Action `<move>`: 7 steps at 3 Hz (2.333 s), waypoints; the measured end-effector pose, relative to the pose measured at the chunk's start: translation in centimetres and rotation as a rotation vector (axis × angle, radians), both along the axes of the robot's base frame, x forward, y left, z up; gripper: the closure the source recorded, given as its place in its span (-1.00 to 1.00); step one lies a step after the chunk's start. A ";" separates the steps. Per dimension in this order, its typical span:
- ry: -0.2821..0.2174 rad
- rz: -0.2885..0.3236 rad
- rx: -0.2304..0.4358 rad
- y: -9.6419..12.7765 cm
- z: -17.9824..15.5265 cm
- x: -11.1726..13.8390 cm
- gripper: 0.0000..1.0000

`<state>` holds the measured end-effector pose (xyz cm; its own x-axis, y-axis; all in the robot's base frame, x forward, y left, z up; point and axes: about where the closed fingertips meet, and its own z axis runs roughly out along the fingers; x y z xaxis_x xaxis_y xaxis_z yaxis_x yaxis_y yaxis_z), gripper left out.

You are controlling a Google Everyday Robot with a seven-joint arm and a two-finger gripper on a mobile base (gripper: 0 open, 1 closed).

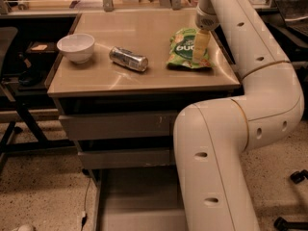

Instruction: Place green rice chip bag into bottom drawer

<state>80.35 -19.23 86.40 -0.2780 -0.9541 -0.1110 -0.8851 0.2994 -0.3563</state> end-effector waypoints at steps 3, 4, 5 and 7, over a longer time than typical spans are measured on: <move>0.074 0.084 0.044 3.3 -3.4 0.0 -1.00; 0.079 0.074 0.052 2.9 -4.0 0.0 -1.00; 0.079 0.074 0.052 2.9 -4.0 0.0 -0.64; 0.079 0.074 0.052 2.9 -4.0 0.0 0.30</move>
Offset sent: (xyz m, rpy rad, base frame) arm 0.0803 0.0118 0.0240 0.0351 0.1684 0.1079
